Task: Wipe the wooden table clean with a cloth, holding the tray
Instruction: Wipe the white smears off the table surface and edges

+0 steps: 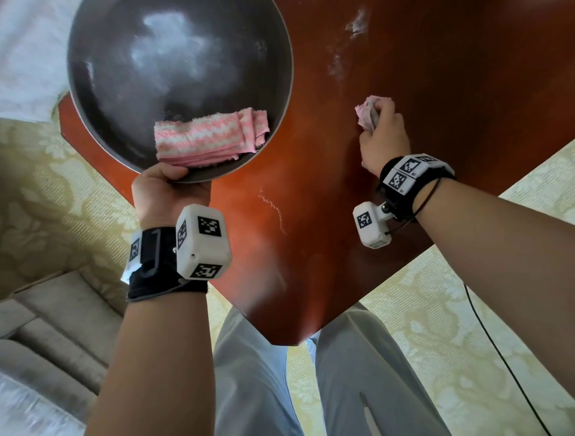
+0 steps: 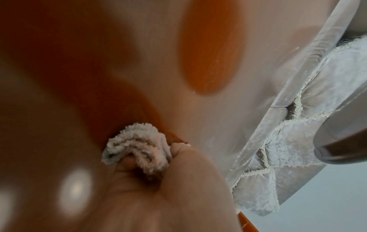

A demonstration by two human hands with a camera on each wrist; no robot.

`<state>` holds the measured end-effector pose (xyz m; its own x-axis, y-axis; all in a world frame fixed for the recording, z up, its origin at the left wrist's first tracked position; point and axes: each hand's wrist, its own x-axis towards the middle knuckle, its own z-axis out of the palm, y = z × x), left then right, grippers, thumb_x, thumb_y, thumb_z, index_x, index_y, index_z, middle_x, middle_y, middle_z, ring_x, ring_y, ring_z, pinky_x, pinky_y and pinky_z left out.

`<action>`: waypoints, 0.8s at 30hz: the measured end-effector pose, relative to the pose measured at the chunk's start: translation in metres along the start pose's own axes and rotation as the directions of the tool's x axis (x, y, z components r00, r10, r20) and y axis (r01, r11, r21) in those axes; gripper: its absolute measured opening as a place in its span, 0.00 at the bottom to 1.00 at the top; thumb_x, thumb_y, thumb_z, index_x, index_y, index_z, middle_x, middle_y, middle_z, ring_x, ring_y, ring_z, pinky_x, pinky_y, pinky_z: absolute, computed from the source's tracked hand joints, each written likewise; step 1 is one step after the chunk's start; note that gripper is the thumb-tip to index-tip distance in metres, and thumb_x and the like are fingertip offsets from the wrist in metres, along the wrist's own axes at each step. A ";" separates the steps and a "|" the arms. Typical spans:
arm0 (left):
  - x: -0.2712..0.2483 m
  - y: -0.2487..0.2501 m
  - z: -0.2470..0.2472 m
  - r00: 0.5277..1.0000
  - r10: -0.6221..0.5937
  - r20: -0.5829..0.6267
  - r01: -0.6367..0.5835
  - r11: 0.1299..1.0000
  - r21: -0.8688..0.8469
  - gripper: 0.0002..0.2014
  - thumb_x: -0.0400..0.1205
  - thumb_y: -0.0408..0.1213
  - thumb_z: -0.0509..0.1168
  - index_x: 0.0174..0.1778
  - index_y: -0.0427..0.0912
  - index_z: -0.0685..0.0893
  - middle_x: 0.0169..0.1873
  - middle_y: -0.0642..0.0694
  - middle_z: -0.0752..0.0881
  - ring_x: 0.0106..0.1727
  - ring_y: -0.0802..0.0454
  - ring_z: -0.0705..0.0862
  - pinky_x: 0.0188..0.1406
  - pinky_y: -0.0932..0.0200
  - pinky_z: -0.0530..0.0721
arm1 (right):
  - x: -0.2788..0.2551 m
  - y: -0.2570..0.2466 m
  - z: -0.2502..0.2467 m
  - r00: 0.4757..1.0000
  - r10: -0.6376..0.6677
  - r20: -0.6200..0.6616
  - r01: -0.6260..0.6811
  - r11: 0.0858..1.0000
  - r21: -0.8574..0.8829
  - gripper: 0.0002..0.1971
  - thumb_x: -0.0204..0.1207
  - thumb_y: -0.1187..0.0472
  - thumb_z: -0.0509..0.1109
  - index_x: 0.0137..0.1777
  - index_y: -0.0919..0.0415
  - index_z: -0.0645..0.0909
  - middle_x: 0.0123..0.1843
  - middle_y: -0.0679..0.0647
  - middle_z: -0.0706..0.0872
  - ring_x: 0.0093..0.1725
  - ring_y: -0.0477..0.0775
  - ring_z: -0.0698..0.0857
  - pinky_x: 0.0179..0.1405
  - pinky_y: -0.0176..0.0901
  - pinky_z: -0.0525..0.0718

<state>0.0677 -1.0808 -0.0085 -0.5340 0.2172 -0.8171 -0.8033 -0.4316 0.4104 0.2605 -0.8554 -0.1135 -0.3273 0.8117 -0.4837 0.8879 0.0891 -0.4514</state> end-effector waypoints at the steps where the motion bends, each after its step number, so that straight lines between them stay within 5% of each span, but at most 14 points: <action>1: 0.001 0.001 -0.002 1.000 0.001 -0.006 -0.001 1.000 0.002 0.30 0.59 0.20 0.50 0.57 0.32 0.82 0.55 0.34 0.88 0.57 0.32 0.89 0.66 0.38 0.83 | 0.000 -0.003 0.002 1.000 -0.019 0.009 0.019 1.000 0.000 0.19 0.79 0.64 0.63 0.69 0.53 0.70 0.63 0.59 0.77 0.46 0.58 0.81 0.41 0.47 0.77; 7: 0.006 0.010 -0.014 1.000 -0.010 -0.023 0.010 1.000 0.021 0.30 0.59 0.21 0.50 0.57 0.32 0.82 0.53 0.33 0.88 0.56 0.32 0.89 0.62 0.39 0.86 | -0.004 -0.019 0.020 0.983 -0.161 0.086 0.163 0.986 -0.020 0.21 0.79 0.63 0.61 0.70 0.47 0.70 0.60 0.58 0.77 0.39 0.66 0.86 0.38 0.60 0.88; 14: 0.013 0.034 -0.038 0.999 0.022 -0.040 -0.025 0.996 -0.087 0.31 0.60 0.21 0.50 0.58 0.30 0.83 0.54 0.32 0.89 0.56 0.32 0.89 0.66 0.39 0.84 | -0.018 -0.048 0.056 0.938 -0.298 0.175 0.313 0.948 -0.066 0.25 0.79 0.68 0.60 0.71 0.44 0.71 0.57 0.54 0.77 0.42 0.56 0.81 0.37 0.44 0.75; 19: 0.008 0.051 -0.055 0.998 0.045 -0.042 -0.052 0.982 -0.183 0.28 0.60 0.21 0.49 0.53 0.30 0.85 0.47 0.32 0.90 0.48 0.33 0.91 0.53 0.41 0.88 | -0.050 -0.072 0.090 0.849 -0.434 0.301 0.480 0.872 -0.096 0.26 0.77 0.70 0.61 0.70 0.43 0.70 0.54 0.50 0.76 0.42 0.56 0.83 0.37 0.47 0.81; 24: 0.006 0.064 -0.072 0.994 0.079 -0.075 -0.094 0.969 -0.227 0.29 0.60 0.21 0.50 0.55 0.30 0.85 0.51 0.31 0.90 0.52 0.33 0.90 0.56 0.40 0.86 | -0.090 -0.079 0.121 0.759 -0.496 0.422 0.592 0.795 -0.132 0.27 0.77 0.69 0.62 0.74 0.47 0.69 0.56 0.56 0.78 0.46 0.60 0.84 0.43 0.54 0.85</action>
<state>0.0319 -1.1701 -0.0158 -0.5744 0.1168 -0.8102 -0.6690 -0.6373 0.3824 0.1803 -1.0057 -0.1248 -0.8250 0.3285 -0.4599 0.5545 0.6280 -0.5461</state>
